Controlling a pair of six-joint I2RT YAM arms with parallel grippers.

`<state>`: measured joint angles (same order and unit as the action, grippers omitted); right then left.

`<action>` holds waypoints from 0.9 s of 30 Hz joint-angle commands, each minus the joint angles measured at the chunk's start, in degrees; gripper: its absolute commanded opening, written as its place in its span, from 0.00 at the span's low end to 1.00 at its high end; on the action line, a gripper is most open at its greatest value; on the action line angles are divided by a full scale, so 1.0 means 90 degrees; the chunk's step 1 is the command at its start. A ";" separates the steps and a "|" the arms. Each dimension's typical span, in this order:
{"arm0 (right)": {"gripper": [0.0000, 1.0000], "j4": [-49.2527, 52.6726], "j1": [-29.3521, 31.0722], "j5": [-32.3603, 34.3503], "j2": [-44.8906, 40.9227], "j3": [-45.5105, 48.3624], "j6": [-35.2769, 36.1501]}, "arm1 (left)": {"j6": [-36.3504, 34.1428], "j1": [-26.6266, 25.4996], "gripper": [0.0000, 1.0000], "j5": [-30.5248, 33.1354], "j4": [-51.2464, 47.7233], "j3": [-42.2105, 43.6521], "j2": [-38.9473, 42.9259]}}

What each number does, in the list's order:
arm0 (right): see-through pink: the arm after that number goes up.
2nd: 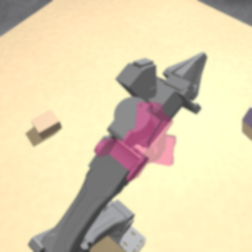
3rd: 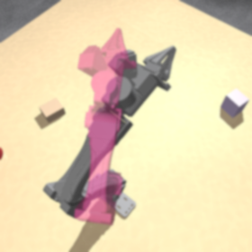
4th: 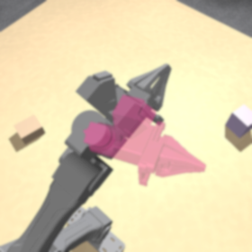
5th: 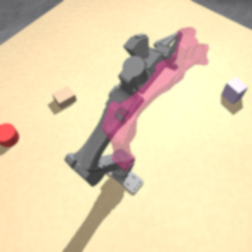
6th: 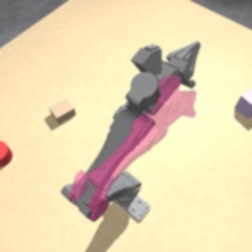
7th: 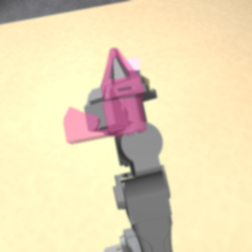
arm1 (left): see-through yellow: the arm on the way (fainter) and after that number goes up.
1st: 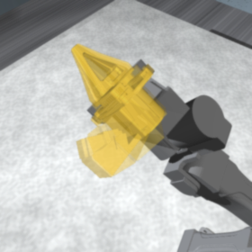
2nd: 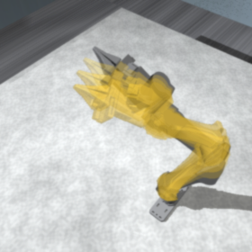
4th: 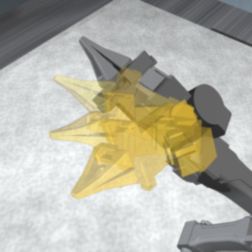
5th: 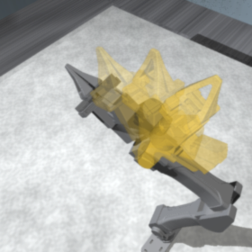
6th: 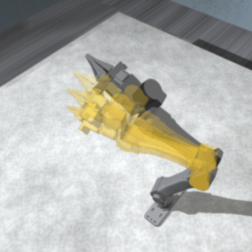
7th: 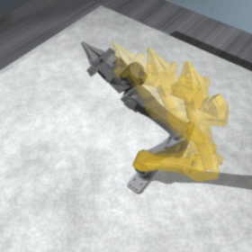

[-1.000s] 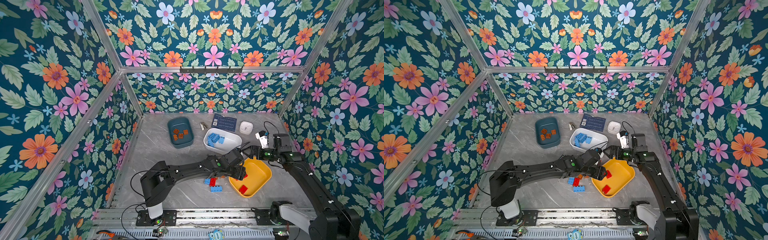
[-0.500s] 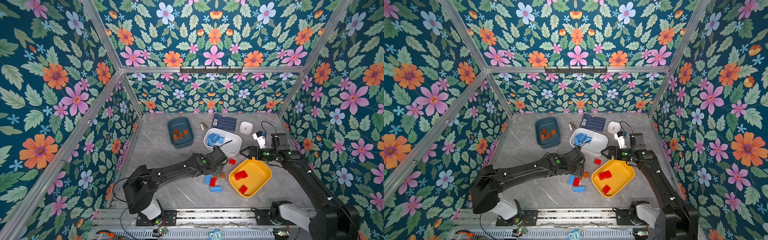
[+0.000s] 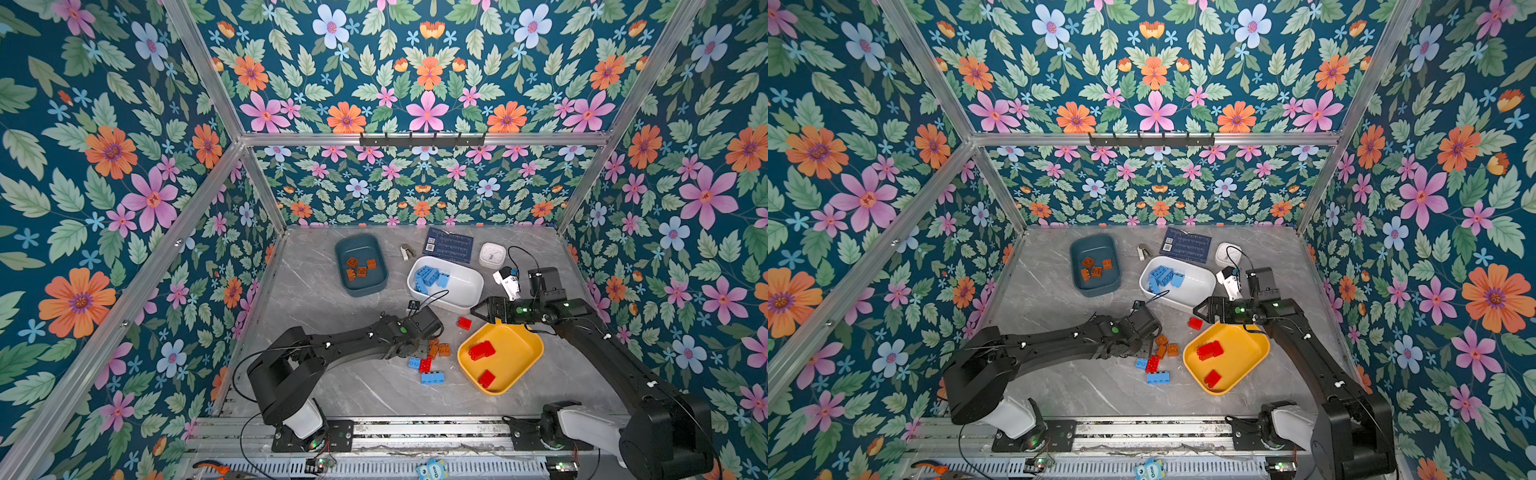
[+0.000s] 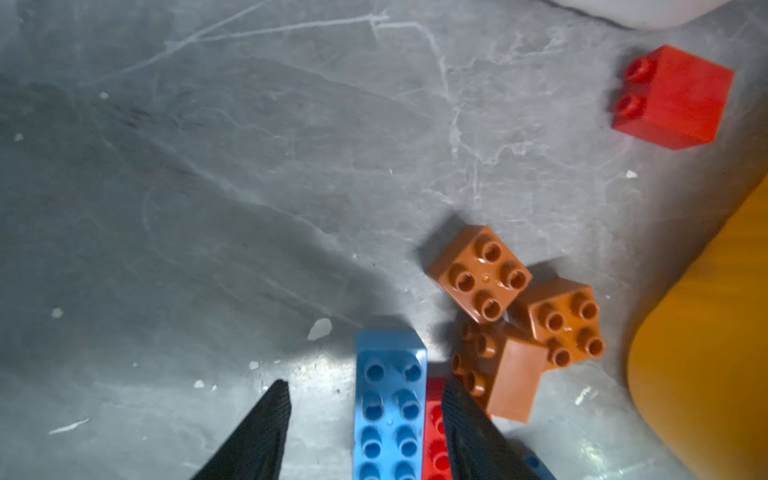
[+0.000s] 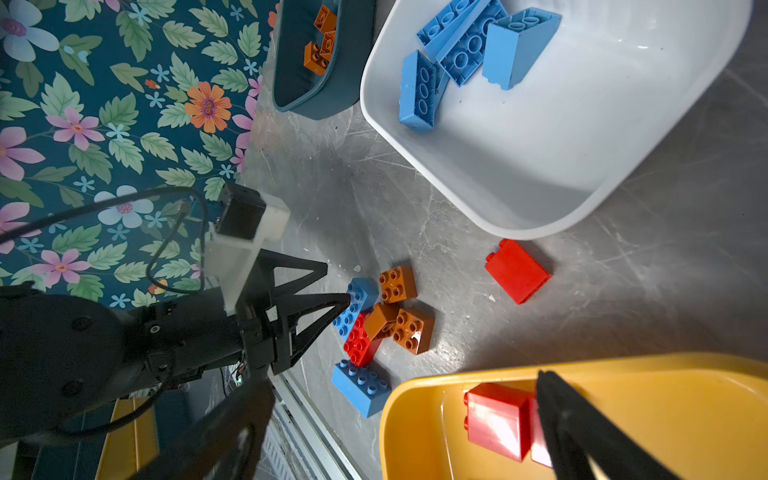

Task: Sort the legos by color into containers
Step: 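Move the left gripper back to the pile and grasp a blue brick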

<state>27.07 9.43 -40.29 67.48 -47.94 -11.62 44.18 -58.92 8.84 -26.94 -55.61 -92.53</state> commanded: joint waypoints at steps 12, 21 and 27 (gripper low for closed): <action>0.99 -0.0204 0.0007 -0.0084 0.0050 0.0154 0.0027 | 0.0225 -0.0009 0.58 -0.0353 0.0451 0.0212 -0.0373; 0.99 -0.0273 0.0009 -0.0112 0.0085 0.0174 0.0024 | 0.0156 -0.0012 0.53 0.0231 -0.0344 0.0247 -0.0217; 0.99 -0.0267 0.0007 -0.0132 0.0092 0.0173 0.0020 | 0.0224 -0.0015 0.53 0.0259 -0.0557 0.0311 -0.0034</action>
<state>25.47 9.43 -40.38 68.25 -46.44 -11.60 46.04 -59.00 10.22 -29.30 -53.21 -93.36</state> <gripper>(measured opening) 0.990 0.528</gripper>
